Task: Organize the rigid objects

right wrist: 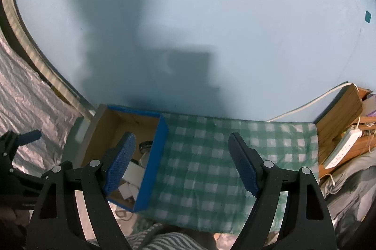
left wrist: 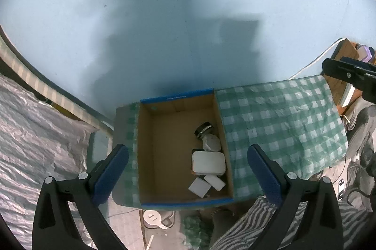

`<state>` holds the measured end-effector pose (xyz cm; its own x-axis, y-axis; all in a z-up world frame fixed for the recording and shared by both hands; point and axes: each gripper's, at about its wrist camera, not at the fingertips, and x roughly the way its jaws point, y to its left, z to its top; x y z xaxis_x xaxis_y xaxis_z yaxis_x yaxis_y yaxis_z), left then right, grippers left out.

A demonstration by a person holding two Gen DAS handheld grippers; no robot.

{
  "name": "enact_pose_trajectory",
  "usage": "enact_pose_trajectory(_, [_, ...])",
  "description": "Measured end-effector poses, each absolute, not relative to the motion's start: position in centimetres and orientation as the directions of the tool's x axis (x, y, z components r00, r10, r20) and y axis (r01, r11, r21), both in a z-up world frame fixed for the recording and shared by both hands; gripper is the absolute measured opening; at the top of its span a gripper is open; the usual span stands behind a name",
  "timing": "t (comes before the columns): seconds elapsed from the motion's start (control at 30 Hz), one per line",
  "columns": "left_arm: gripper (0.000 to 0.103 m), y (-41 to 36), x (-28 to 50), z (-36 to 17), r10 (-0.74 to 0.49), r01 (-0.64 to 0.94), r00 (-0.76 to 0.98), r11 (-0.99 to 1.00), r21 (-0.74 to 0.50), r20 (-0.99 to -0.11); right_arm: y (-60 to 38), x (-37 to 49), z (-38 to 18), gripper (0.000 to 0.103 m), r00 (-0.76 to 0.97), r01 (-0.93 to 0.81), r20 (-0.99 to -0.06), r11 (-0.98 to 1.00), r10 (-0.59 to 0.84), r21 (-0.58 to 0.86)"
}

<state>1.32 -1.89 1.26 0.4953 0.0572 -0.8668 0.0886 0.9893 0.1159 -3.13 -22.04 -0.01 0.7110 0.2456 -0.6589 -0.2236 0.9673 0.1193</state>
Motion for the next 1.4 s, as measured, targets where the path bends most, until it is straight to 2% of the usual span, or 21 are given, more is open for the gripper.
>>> enact_pose_trajectory(1.4, [0.102,-1.65,0.73,1.56,0.063,0.081,0.493,0.99,0.118,-0.868,-21.3,-3.06,-0.46,0.08,0.693,-0.25,-0.675,0.962,0.255,0.107])
